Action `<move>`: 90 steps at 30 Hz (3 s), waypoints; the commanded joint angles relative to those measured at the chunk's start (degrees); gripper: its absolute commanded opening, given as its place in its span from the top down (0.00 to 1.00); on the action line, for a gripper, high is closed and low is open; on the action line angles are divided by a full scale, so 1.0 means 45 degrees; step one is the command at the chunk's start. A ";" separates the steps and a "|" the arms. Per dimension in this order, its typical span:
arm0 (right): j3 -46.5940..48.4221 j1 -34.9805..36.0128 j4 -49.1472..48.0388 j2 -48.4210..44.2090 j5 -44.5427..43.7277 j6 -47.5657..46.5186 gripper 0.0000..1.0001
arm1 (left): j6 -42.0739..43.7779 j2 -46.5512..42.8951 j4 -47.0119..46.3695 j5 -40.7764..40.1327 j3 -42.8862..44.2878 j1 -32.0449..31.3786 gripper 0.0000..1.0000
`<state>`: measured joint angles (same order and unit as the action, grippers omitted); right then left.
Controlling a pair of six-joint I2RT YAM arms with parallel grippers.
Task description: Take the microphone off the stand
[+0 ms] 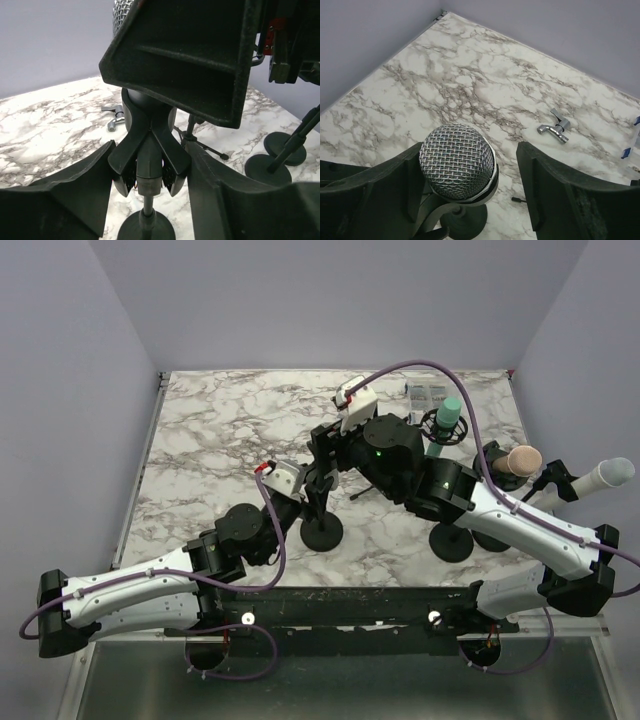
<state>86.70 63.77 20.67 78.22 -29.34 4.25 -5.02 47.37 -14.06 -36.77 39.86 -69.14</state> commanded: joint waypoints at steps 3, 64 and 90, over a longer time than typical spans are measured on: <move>-0.0277 0.0201 0.0154 0.0233 -0.0722 -0.0483 0.33 | 0.0363 0.0028 0.0113 -0.0134 0.0228 -0.0050 0.56; -0.0323 0.0539 -0.1273 -0.0007 -0.1578 -0.1692 1.00 | -0.0876 0.0122 0.1836 -0.0641 0.0550 0.0065 1.00; 0.2432 0.0540 -0.0821 -0.2075 -0.0680 -0.2146 0.99 | -0.0964 -0.0294 0.1921 0.1226 0.0658 0.0053 0.16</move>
<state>98.41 66.26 16.38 71.44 -34.22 -7.09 -8.51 47.64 -6.74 -37.26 42.46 -69.01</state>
